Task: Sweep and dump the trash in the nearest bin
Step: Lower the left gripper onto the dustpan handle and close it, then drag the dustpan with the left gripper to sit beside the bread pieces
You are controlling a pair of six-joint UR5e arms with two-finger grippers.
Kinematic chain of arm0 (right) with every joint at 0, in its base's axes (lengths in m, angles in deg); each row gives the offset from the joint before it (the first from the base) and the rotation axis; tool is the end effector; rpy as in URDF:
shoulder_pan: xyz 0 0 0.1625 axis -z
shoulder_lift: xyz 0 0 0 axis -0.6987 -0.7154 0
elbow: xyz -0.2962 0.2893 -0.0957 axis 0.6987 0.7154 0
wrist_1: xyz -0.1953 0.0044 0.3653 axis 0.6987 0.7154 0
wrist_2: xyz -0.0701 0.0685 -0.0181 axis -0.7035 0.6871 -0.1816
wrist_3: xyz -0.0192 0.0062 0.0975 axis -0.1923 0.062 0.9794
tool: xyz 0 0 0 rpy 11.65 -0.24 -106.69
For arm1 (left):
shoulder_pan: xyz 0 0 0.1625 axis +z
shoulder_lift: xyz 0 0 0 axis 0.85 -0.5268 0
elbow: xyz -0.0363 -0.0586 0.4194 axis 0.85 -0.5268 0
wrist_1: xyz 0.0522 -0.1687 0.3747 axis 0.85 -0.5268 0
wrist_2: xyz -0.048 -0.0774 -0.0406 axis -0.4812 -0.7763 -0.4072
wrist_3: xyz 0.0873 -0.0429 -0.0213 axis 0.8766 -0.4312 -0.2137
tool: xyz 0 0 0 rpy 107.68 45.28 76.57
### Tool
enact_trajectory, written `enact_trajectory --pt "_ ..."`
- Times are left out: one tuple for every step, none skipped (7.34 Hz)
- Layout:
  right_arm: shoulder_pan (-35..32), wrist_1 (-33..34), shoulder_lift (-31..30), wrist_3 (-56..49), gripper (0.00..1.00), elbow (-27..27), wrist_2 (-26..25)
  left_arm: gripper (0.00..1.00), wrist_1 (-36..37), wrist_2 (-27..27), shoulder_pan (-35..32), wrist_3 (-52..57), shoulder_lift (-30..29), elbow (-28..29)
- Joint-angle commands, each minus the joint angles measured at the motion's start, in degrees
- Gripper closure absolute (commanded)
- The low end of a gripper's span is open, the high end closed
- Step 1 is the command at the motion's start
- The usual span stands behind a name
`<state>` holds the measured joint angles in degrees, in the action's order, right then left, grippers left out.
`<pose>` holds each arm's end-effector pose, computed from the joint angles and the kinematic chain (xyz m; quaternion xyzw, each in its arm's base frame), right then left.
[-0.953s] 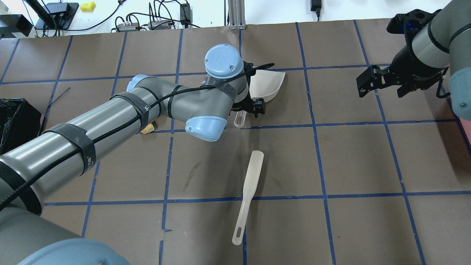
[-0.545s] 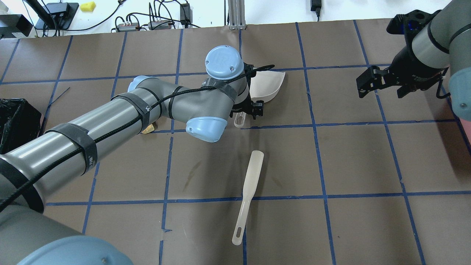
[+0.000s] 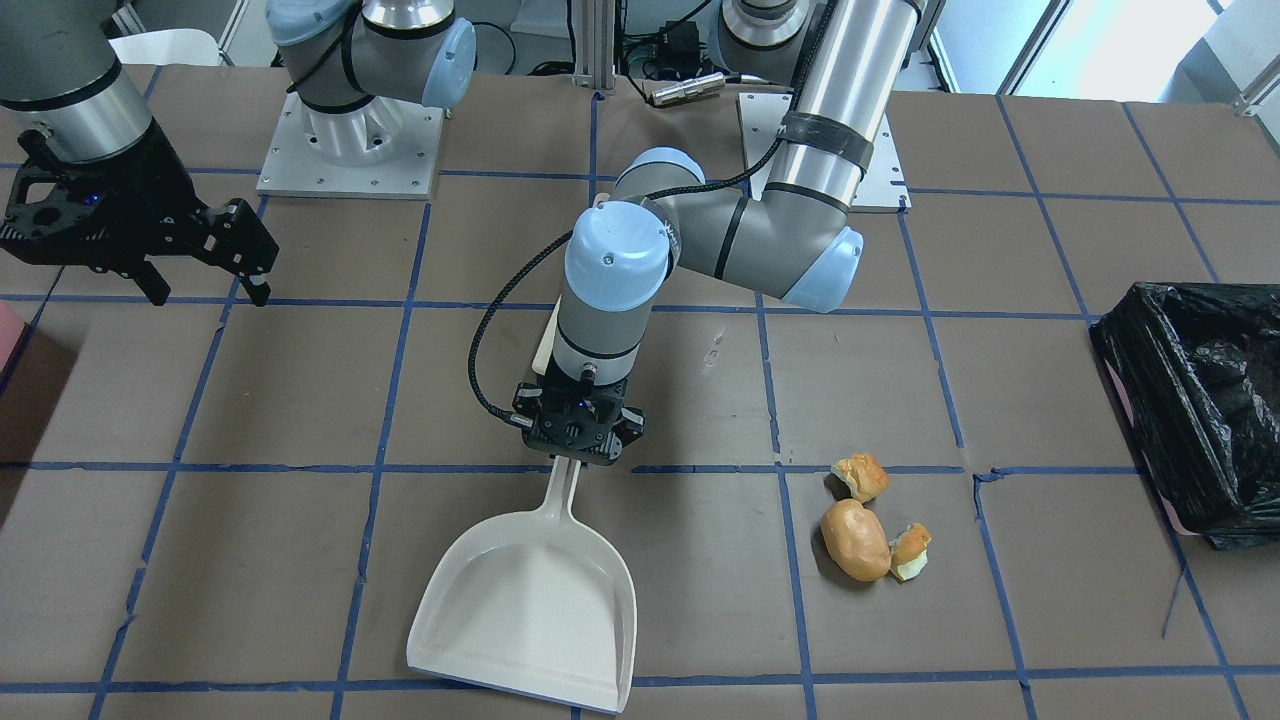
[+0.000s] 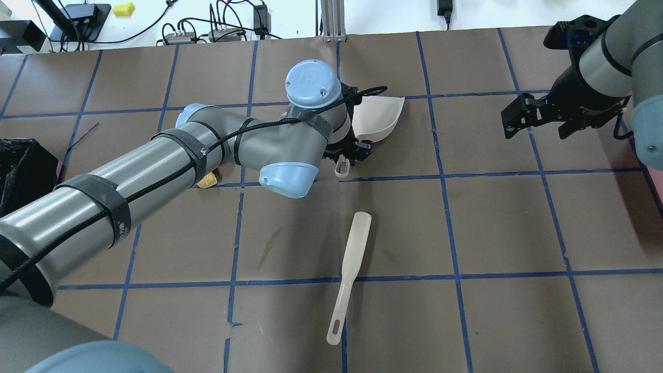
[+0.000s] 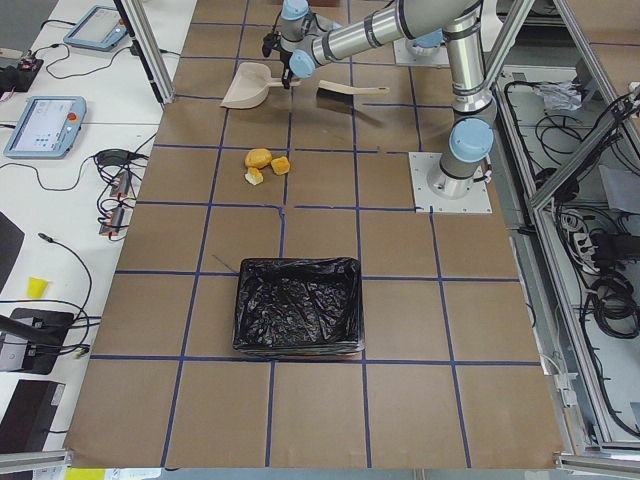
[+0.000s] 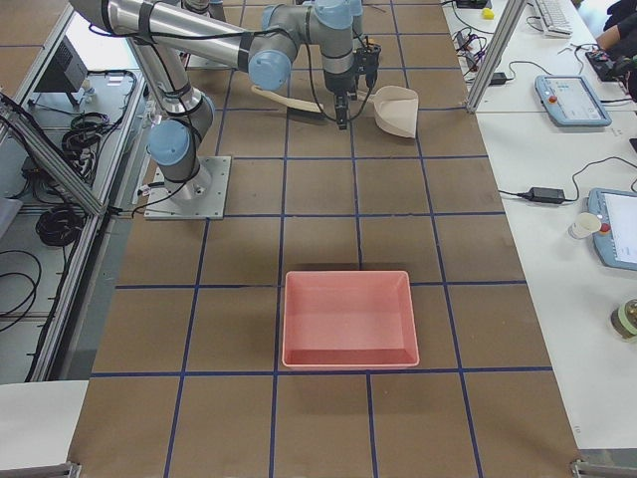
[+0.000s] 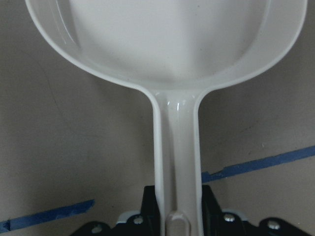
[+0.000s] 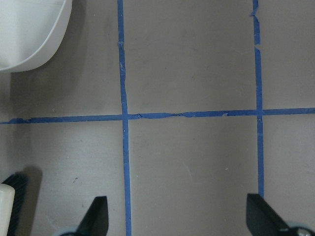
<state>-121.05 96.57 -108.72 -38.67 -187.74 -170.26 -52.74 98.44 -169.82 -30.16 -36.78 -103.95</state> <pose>0.0330 -0.4750 0.4286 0.0131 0.9972 -0.0688 0.0257 -0.3674 -0.5417 0.2437 -0.0920 -0.9905 0.0755 0.0686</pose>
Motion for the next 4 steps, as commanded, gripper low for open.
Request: enact_trajectory --pt "0.0 -0.05 -0.08 0.06 0.0 0.0 0.0 0.95 -1.29 -0.19 1.29 0.38 1.58 1.09" --pt "0.0 -0.05 0.0 0.06 0.0 0.0 0.0 0.95 -5.39 -0.1 4.35 1.78 4.46 1.01" --pt "0.0 -0.05 0.0 0.06 0.0 0.0 0.0 0.95 -10.56 -0.1 7.6 7.45 7.45 1.1" --pt "0.0 -0.05 0.0 0.06 0.0 0.0 0.0 0.95 -14.71 0.25 11.03 10.9 10.26 1.1"
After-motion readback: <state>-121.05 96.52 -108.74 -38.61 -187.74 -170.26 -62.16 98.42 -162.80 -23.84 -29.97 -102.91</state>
